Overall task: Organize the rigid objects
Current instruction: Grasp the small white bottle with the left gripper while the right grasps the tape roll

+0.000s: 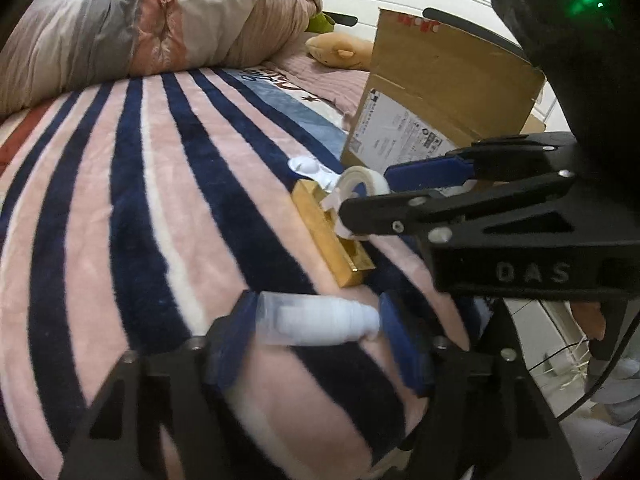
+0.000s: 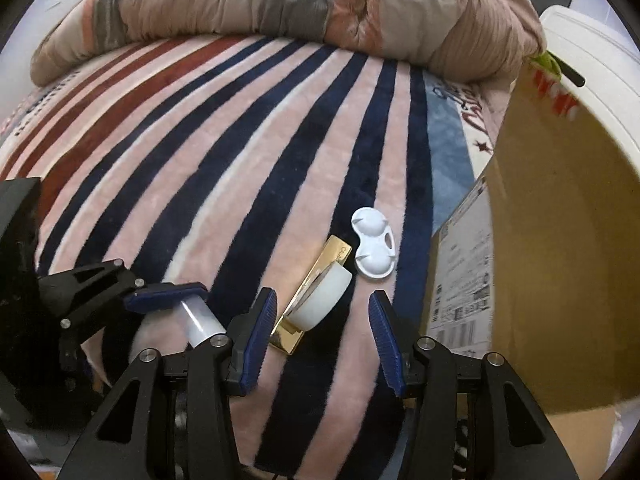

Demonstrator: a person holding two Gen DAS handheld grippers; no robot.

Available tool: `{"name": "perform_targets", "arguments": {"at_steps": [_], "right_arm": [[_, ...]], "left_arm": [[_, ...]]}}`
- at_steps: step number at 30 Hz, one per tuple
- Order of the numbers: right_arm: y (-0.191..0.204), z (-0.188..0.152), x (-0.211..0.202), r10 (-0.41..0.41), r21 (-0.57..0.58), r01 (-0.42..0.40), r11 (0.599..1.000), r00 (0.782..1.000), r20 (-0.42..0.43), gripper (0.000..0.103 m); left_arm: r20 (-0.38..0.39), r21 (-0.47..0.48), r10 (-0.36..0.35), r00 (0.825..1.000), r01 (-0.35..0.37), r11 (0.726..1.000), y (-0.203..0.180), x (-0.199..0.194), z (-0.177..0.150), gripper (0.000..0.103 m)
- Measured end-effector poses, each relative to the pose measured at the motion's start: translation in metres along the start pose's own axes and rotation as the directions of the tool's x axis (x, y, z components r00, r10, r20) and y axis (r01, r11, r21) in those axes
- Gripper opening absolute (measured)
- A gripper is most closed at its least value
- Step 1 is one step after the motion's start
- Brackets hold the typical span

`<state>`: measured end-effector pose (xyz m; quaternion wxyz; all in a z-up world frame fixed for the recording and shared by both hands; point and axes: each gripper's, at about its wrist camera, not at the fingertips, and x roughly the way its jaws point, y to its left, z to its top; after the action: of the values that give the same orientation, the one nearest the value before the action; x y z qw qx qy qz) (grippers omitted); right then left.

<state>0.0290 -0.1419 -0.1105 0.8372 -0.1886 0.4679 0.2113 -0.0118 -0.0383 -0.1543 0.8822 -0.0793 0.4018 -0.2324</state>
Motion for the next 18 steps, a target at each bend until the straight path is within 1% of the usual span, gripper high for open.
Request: {"name": "perform_targets", "arguments": {"at_steps": [1,2,4,6,7,10,12,13,15,16,17,18], "right_arm": [[0.0,0.0,0.002,-0.001,-0.002,0.001,1.0,1.0,-0.002,0.023],[0.001,0.001,0.003,-0.002,-0.001,0.002,1.0,1.0,-0.004,0.011],[0.001,0.004,0.002,0.005,-0.001,-0.005,1.0,1.0,0.018,0.007],[0.005,0.006,-0.003,0.024,-0.013,-0.024,1.0,0.999,0.043,0.007],[0.007,0.008,-0.004,0.044,-0.015,-0.043,0.999,0.998,0.05,0.007],[0.015,0.016,-0.004,0.136,-0.016,-0.135,0.991,0.989,0.056,0.007],[0.023,0.019,-0.001,0.167,-0.024,-0.166,0.986,0.984,0.057,0.007],[0.025,0.021,0.002,0.188,-0.021,-0.187,0.982,0.981,0.054,0.007],[0.027,0.023,0.008,0.264,-0.002,-0.264,0.965,0.964,0.044,0.007],[0.028,0.024,0.011,0.274,0.006,-0.275,0.961,0.961,0.034,0.007],[0.028,0.025,0.015,0.26,0.016,-0.26,0.965,0.965,0.019,0.009],[0.027,0.025,0.018,0.225,0.024,-0.225,0.974,0.974,0.01,0.016]], "left_arm": [[0.002,-0.009,-0.01,1.0,0.01,1.0,0.002,-0.002,0.001,0.059],[0.004,-0.018,-0.01,1.0,0.01,1.0,0.007,-0.004,0.001,0.059],[0.013,-0.022,0.008,1.0,-0.008,1.0,0.012,-0.009,0.001,0.059],[0.019,-0.026,0.047,0.999,-0.046,0.999,0.02,-0.017,0.001,0.057],[0.022,-0.028,0.061,0.998,-0.061,0.998,0.023,-0.022,0.0,0.049],[0.02,-0.043,0.112,0.993,-0.111,0.993,0.038,-0.035,-0.001,0.048],[0.02,-0.05,0.156,0.988,-0.154,0.987,0.047,-0.042,-0.002,0.049],[0.016,-0.062,0.161,0.987,-0.16,0.985,0.053,-0.043,-0.002,0.049],[0.014,-0.095,0.165,0.986,-0.163,0.982,0.066,-0.048,-0.002,0.049],[0.013,-0.109,0.173,0.985,-0.17,0.979,0.071,-0.05,-0.003,0.049],[0.008,-0.122,0.181,0.983,-0.179,0.976,0.076,-0.052,-0.004,0.049],[0.007,-0.133,0.183,0.983,-0.18,0.975,0.079,-0.055,-0.006,0.049]]}}
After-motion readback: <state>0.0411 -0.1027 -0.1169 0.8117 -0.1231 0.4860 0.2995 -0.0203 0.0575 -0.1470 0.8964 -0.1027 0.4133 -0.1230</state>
